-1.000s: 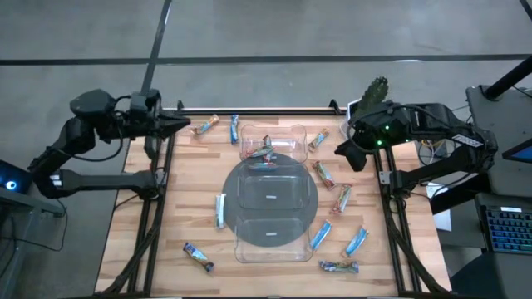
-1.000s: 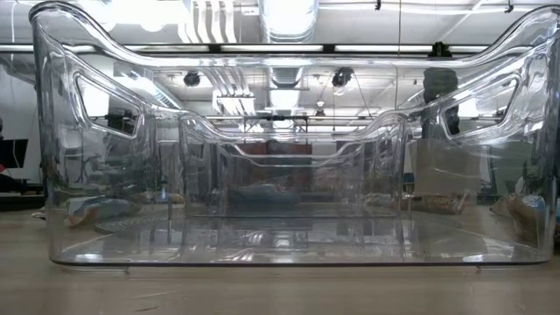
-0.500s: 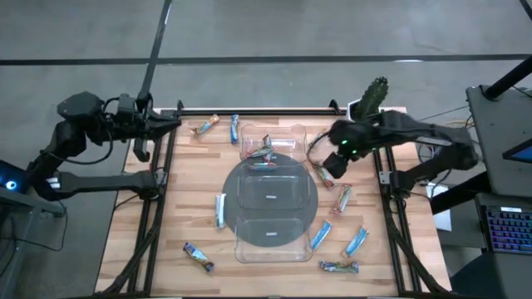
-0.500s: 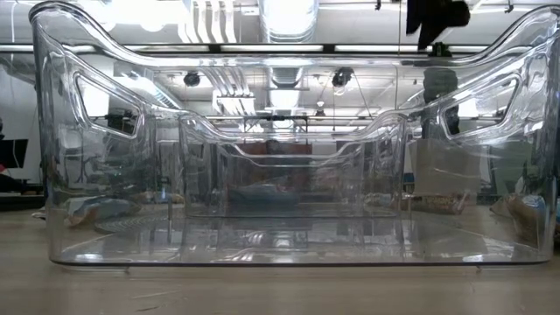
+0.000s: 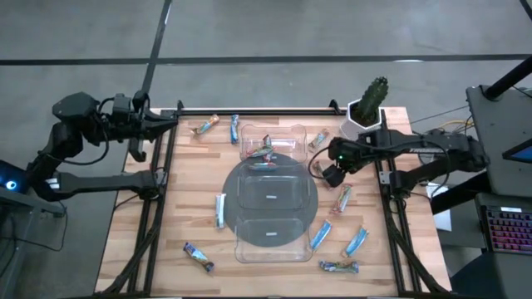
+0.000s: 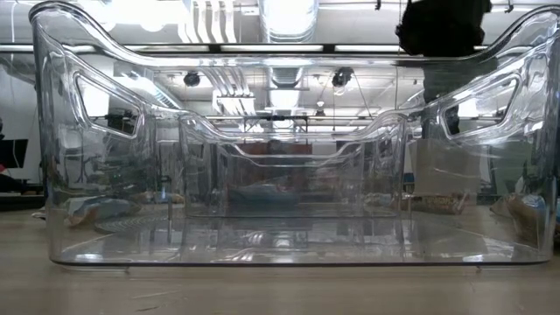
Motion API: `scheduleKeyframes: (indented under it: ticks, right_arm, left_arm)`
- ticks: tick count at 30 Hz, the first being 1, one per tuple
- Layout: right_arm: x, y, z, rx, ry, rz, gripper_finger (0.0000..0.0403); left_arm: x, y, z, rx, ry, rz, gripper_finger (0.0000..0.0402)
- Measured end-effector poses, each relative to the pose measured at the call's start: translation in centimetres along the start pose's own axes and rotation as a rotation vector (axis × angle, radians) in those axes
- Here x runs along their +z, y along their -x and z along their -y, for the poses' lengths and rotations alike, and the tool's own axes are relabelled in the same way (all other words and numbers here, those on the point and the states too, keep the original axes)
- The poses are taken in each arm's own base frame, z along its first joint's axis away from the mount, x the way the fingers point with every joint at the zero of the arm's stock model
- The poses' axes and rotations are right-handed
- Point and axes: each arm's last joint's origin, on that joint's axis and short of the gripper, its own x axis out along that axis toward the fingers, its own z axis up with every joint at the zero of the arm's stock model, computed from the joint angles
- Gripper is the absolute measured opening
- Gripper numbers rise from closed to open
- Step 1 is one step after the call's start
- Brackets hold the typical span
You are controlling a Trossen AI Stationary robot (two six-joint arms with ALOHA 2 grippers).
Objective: Pick and place Granola Bars by type
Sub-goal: Put the red granola bar into the top transparent bin
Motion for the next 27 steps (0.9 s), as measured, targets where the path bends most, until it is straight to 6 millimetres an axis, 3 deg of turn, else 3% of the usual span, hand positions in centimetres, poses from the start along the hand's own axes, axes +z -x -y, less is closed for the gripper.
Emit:
scheduleKeyframes:
  ticks: [12,27]
  right_arm:
    - [-2.1,-5.0,2.2,-0.09,0.162,-0.047,0.0235]
    - [-3.3,-10.1,3.3,-0.038,0.187,0.048,0.023]
  left_arm:
    - [0.0,0.0,0.0,0.0,-0.003,-0.002,0.0]
    - [0.0,-0.1,0.0,0.0,-0.002,-0.002,0.0]
